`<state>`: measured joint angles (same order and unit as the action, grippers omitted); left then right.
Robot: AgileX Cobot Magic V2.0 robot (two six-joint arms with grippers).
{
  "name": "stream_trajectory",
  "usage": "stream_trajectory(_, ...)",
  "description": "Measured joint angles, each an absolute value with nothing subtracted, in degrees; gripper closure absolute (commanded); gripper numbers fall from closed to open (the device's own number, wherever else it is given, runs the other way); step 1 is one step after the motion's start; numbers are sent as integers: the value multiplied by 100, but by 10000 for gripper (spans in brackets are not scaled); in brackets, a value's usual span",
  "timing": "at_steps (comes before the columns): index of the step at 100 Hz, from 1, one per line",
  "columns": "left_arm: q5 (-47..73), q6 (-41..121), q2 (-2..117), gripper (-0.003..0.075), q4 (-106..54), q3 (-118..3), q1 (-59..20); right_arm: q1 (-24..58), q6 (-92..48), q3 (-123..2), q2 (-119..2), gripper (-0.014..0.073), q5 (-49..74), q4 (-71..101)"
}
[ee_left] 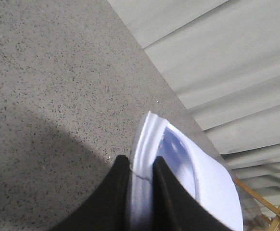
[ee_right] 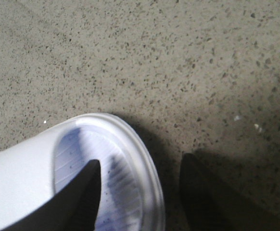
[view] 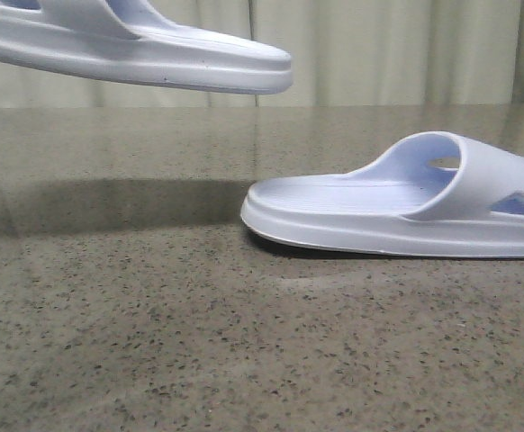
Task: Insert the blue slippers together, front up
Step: 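Lift the other slipper off the table with the right gripper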
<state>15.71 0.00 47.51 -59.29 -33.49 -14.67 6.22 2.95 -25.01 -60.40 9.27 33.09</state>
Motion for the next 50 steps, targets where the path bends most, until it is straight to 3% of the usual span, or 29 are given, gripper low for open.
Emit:
stream_trajectory(8, 1571, 0, 4751, 704, -5929, -3349, -1467, 622, 295, -2515, -6049, 287, 927, 3381)
stream_trajectory(20, 1575, 0, 4751, 704, -5941, -3349, -1467, 622, 295, -2515, -6063, 370, 951, 3466)
stream_trajectory(50, 1584, 0, 4751, 704, -5950, -3349, -1467, 622, 295, -2515, -6076, 700, 1108, 3531)
